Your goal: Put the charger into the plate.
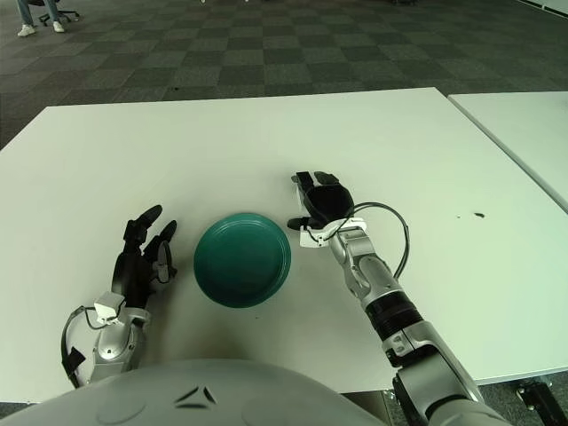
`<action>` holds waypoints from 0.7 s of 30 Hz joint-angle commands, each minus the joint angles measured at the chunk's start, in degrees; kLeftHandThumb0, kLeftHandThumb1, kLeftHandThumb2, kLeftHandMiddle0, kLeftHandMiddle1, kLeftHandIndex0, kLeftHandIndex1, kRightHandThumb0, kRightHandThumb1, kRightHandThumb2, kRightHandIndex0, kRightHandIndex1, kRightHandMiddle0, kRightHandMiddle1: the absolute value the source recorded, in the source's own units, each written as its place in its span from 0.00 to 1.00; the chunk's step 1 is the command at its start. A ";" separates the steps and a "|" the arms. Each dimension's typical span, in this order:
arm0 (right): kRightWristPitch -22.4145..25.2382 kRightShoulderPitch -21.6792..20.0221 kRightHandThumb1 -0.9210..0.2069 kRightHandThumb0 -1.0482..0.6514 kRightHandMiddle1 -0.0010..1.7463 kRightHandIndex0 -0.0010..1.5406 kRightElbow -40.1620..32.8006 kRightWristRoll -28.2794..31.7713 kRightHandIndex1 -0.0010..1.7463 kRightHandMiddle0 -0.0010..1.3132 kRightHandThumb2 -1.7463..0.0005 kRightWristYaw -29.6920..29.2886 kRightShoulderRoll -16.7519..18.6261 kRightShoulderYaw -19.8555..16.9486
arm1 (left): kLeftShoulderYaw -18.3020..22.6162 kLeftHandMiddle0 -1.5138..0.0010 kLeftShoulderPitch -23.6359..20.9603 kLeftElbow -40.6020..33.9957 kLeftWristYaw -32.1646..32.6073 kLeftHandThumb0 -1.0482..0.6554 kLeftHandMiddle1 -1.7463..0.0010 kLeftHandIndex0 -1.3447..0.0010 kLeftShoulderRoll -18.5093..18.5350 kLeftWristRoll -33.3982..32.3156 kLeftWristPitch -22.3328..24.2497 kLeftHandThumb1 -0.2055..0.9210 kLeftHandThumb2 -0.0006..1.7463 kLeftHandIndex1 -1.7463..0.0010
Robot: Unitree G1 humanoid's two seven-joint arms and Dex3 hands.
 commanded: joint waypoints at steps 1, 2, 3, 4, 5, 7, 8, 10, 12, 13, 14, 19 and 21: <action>-1.18 -3.00 0.00 0.19 0.36 0.19 3.10 1.28 0.01 0.00 0.74 0.93 -1.28 0.49 | -0.26 0.61 0.53 1.44 -0.19 0.13 0.99 0.94 0.09 0.03 1.74 1.00 0.54 0.51; -1.77 -3.81 0.00 0.19 0.36 0.19 4.71 1.67 0.01 0.00 0.74 1.03 -1.43 0.61 | -0.31 0.61 0.60 1.19 -0.14 0.13 0.99 0.94 0.11 0.12 1.85 1.00 0.54 0.51; -2.19 -4.38 0.00 0.19 0.36 0.20 5.84 1.97 0.01 0.00 0.74 1.05 -1.55 0.73 | -0.34 0.61 0.66 1.02 -0.11 0.13 0.99 0.94 0.12 0.19 1.92 1.00 0.54 0.52; -2.56 -4.91 0.00 0.19 0.36 0.20 6.94 2.21 0.01 0.00 0.74 1.12 -1.69 0.89 | -0.34 0.61 0.69 0.93 -0.09 0.13 0.99 0.95 0.12 0.23 1.98 1.00 0.54 0.52; -2.86 -5.30 0.00 0.19 0.35 0.20 7.74 2.40 0.01 0.00 0.74 1.12 -1.79 1.02 | -0.34 0.61 0.70 0.87 -0.06 0.13 0.99 0.95 0.11 0.25 2.03 1.00 0.54 0.52; -3.65 -6.39 0.00 0.19 0.35 0.21 9.96 2.73 0.01 0.00 0.74 1.50 -2.23 1.45 | -0.34 0.61 0.75 0.62 0.09 0.13 0.99 0.95 0.03 0.34 2.23 1.00 0.54 0.52; -3.90 -6.72 0.00 0.19 0.34 0.21 10.62 2.87 0.01 0.00 0.74 1.54 -2.35 1.61 | -0.34 0.61 0.77 0.54 0.12 0.13 0.99 0.95 0.00 0.37 2.29 1.00 0.54 0.52; -4.53 -7.57 0.00 0.19 0.34 0.21 12.14 3.30 0.01 0.00 0.74 2.02 -2.59 2.00 | -0.34 0.61 0.84 0.44 0.15 0.13 0.99 0.95 -0.05 0.42 2.08 1.00 0.54 0.52; -5.23 -8.44 0.00 0.19 0.32 0.21 13.69 3.73 0.01 0.00 0.73 2.28 -2.77 2.36 | -0.34 0.61 0.92 0.31 0.11 0.13 0.99 0.95 -0.07 0.42 1.89 1.00 0.54 0.52; -5.53 -8.78 0.00 0.19 0.31 0.21 14.32 3.90 0.01 0.00 0.72 2.28 -2.83 2.50 | -0.33 0.61 0.94 0.28 0.09 0.13 0.99 0.94 -0.07 0.41 1.85 1.00 0.54 0.52; -5.84 -9.11 0.00 0.20 0.31 0.21 14.87 4.07 0.01 0.00 0.72 2.36 -2.91 2.68 | -0.30 0.61 0.94 0.27 0.07 0.13 0.99 0.94 -0.05 0.39 1.81 1.00 0.54 0.52; -8.08 -12.48 0.00 0.20 0.29 0.22 19.93 4.97 0.01 0.00 0.71 3.29 -3.53 3.87 | -0.41 0.61 1.04 0.21 0.00 0.13 0.99 0.93 0.01 0.55 1.52 1.00 0.54 0.53; -9.03 -13.89 0.00 0.21 0.29 0.22 22.45 5.28 0.01 0.00 0.70 3.46 -3.54 4.46 | -0.52 0.61 1.08 0.09 -0.02 0.13 0.99 0.93 0.02 0.65 1.38 1.00 0.54 0.53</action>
